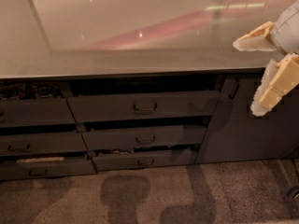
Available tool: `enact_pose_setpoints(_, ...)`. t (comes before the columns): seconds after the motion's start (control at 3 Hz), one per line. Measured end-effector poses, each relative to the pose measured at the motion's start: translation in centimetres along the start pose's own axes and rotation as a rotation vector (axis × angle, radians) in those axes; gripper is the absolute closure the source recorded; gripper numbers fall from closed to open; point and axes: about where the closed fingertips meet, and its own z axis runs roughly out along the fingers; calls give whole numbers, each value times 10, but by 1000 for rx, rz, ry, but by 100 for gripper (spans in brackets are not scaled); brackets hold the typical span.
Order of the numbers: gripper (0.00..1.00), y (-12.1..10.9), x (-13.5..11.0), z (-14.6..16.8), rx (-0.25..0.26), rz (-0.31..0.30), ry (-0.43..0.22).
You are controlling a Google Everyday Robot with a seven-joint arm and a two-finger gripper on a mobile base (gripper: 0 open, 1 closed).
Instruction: Open top drawer
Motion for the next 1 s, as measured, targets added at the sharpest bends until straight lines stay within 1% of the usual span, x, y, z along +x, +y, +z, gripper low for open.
enact_pose_setpoints(0.33,0,-3,-2,2,-1,0,-21)
enact_pose_setpoints(0.67,0,5,-7,4,-11,5,-56)
enact_pose_setpoints(1.0,0,31,-17,2,-7,-5,-145)
